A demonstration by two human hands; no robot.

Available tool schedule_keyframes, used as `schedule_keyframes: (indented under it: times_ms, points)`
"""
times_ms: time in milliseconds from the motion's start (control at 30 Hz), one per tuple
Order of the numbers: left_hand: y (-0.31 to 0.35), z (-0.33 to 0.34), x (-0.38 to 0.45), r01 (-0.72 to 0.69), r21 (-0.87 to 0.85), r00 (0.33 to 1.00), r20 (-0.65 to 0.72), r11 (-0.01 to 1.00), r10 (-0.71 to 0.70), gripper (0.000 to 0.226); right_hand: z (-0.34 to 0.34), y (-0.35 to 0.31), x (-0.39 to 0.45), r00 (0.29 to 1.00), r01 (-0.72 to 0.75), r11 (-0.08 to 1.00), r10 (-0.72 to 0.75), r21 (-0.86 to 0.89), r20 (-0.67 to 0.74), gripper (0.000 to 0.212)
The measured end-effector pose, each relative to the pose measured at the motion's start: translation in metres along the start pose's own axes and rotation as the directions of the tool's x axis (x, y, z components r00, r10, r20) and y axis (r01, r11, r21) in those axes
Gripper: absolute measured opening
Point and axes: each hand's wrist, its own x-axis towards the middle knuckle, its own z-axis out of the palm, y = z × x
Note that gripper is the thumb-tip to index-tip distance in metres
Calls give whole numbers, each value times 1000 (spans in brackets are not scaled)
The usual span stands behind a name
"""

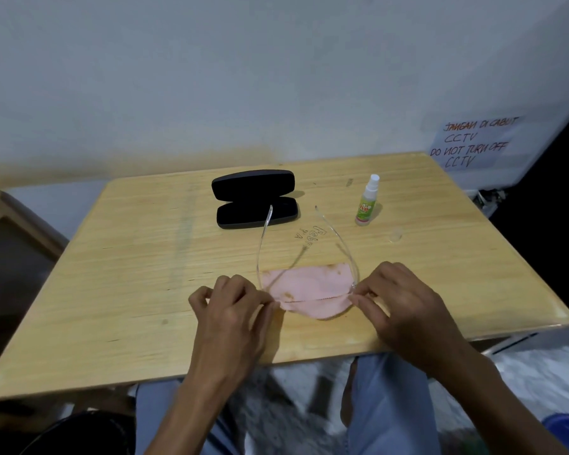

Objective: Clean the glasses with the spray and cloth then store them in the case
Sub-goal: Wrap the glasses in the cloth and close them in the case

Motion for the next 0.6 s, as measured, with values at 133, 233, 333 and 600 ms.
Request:
schedule_keyframes:
  times_ms: [133, 233, 333, 600]
  points:
    - [6, 9, 10, -20, 109, 985, -169, 994, 38, 8, 6, 1, 13, 991, 82, 985, -97, -150, -95, 8]
    - [7, 17, 15, -4, 196, 966, -254, 981, 54, 13, 13, 2, 17, 975, 125, 961, -165, -248, -149, 7]
    - [9, 22, 19, 8, 301, 959, -272, 954, 78, 19, 22, 3, 21, 960, 172, 933, -230, -315, -157, 9]
    - [12, 33, 20, 69, 323, 926, -374, 944, 60, 15, 34, 2, 20, 940, 114, 966, -180, -231, -290, 8]
